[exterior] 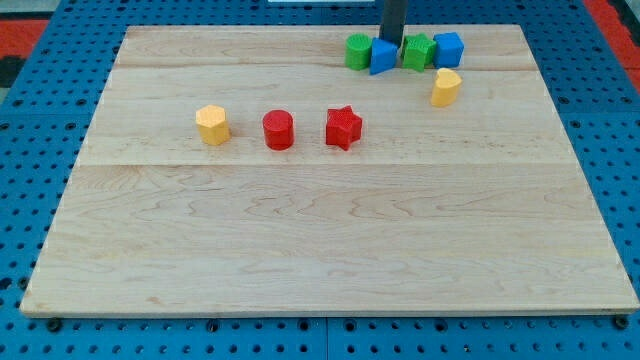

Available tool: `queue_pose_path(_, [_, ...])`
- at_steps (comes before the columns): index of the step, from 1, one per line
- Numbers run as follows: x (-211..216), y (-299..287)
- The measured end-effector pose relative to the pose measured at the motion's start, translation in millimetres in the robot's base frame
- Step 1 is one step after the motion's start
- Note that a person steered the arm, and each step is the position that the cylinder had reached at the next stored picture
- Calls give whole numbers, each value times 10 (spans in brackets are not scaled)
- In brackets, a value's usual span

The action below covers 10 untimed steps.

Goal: Move the blue triangle towards the left and up

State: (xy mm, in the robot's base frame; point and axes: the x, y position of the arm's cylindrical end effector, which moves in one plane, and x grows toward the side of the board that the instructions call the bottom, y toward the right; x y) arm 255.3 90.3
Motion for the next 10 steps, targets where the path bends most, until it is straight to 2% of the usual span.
queue_pose_path(2, [634, -296])
queue_pose_path(3, [799, -194])
queue_pose_path(5, [575, -1888])
queue_pose_path(6, [817, -2158])
queue_pose_path(7, [755, -2688])
queue_pose_path(8, [519, -3142])
queue_pose_path(9, [560, -3571])
queue_pose_path(10, [390, -3812])
